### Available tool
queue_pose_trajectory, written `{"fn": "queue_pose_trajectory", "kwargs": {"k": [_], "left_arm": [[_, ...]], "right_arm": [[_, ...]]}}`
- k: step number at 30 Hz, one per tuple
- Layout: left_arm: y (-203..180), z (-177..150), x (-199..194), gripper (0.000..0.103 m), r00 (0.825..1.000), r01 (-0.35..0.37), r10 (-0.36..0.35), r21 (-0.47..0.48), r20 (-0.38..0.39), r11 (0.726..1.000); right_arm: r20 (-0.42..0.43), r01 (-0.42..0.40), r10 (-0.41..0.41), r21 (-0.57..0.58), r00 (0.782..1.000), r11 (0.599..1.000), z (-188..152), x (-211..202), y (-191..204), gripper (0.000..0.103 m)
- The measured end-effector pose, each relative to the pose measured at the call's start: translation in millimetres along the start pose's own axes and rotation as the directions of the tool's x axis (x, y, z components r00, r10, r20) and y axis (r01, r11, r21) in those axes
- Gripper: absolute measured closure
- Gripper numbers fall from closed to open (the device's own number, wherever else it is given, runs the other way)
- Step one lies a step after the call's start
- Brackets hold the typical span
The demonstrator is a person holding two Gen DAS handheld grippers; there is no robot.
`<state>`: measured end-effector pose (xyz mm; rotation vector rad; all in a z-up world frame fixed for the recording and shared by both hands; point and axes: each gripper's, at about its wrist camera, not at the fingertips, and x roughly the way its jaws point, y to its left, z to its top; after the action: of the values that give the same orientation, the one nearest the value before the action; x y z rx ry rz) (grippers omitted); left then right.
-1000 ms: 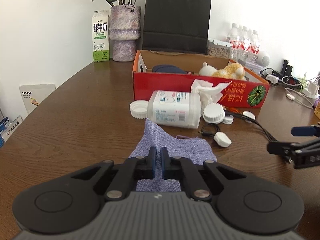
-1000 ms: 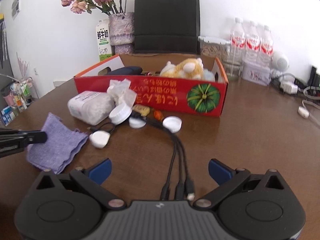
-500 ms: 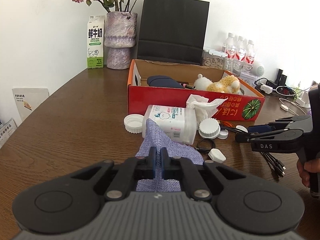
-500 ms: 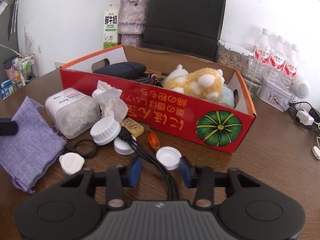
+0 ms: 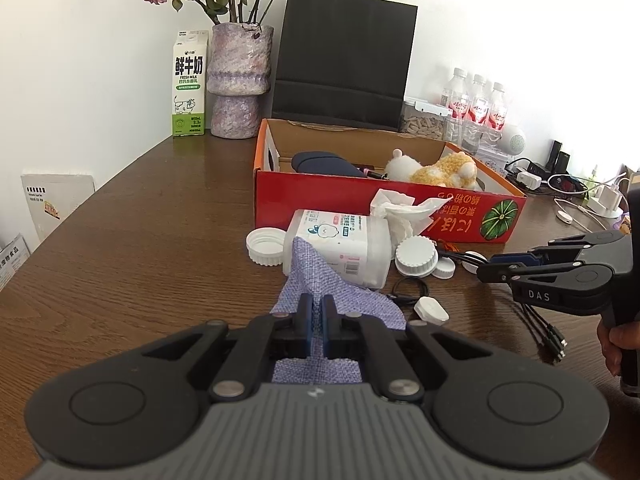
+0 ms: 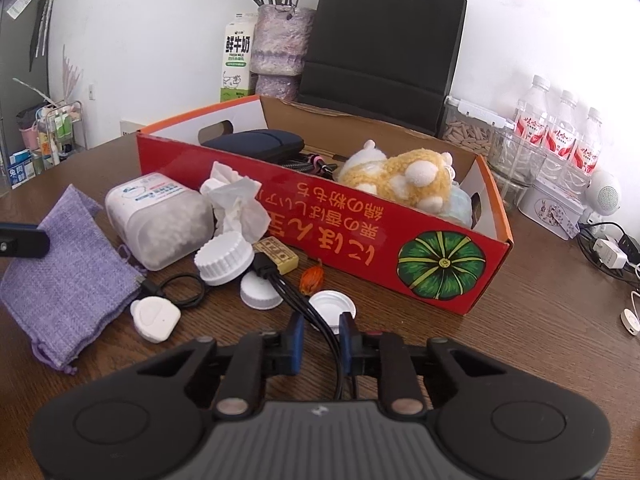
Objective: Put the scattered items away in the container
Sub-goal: 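Carry the cloth and cable into the box and open both tools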
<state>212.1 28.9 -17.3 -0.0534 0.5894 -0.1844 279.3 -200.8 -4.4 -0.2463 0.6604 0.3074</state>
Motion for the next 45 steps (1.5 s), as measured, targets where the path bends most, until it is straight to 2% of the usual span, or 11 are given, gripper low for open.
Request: {"fn": "queue_pose_trajectory", "kwargs": {"k": [9, 21, 29, 37, 45], "left_arm": [[-1, 0, -11, 0.098, 1.000, -0.001, 0.001, 0.001, 0.024, 1.000], [-5, 11, -34, 0.098, 0.995, 0.008, -0.010, 0.023, 0.098, 1.000], [-8, 28, -47, 0.098, 0.987, 0.020, -0.026, 0.038, 0.156, 0.999], [-17, 65, -53, 0.098, 0.969, 0.048, -0.064, 0.072, 0.240, 0.996], [-24, 115, -40, 0.098, 0.944, 0.071, -0.097, 0.092, 0.314, 0.993]], "right_arm": [[0.021, -0.049, 0.049, -0.014, 0.999, 0.999, -4, -20, 2, 0.099], [0.112, -0.066, 0.063, 0.021, 0.992, 0.998, -2, -58, 0, 0.099], [0.185, -0.060, 0.054, 0.023, 0.981, 0.998, 11, -78, -3, 0.102], [0.287, -0.030, 0.027, 0.006, 0.958, 1.000, 39, -100, -8, 0.102], [0.389, -0.003, -0.003, 0.016, 0.921, 1.000, 98, -103, -24, 0.102]]}}
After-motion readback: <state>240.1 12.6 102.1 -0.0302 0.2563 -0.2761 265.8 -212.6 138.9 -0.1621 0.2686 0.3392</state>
